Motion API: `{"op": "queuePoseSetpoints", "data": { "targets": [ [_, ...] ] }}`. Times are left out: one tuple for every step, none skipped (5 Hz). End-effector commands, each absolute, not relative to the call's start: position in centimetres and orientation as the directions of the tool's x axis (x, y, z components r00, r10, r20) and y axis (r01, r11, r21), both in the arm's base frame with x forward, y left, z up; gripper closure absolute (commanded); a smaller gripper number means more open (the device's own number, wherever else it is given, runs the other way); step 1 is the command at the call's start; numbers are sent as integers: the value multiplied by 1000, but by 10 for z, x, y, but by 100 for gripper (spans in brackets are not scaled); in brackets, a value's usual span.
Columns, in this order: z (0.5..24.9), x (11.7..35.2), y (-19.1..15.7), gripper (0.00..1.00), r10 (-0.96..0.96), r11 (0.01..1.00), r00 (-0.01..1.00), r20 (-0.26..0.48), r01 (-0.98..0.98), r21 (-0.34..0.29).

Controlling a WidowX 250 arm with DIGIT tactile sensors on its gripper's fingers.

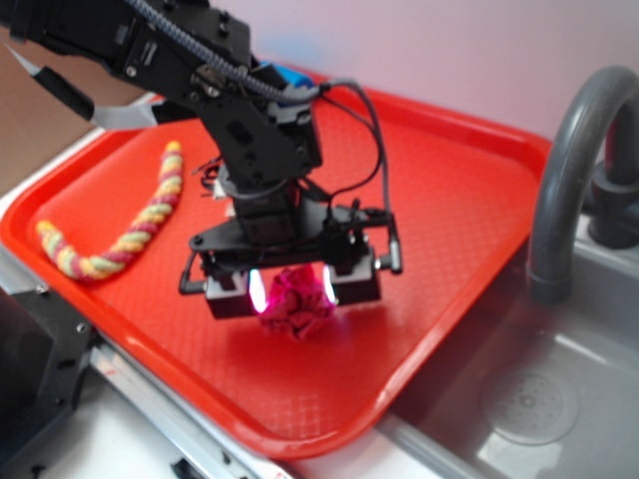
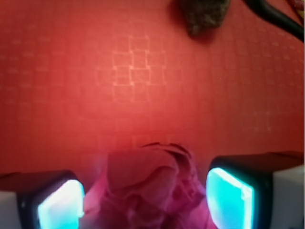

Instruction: Grab the red paper.

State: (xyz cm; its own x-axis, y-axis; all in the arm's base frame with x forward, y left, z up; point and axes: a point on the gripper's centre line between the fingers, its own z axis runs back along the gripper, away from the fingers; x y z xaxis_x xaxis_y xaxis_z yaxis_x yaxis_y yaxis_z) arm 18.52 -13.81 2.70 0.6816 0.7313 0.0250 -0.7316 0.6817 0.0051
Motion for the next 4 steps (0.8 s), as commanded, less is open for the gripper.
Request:
{"op": "queuePoseSetpoints", "data": {
  "targets": [
    [13,189,-121,0,729,684,684,24,-730,14],
    [14,189,-120,100,731,680,680,50,-733,19],
    [25,191,-120,100,740,670,669,66,-742,2],
    [61,197,-116,100,725,689,685,73,-721,-74]
  ]
}}
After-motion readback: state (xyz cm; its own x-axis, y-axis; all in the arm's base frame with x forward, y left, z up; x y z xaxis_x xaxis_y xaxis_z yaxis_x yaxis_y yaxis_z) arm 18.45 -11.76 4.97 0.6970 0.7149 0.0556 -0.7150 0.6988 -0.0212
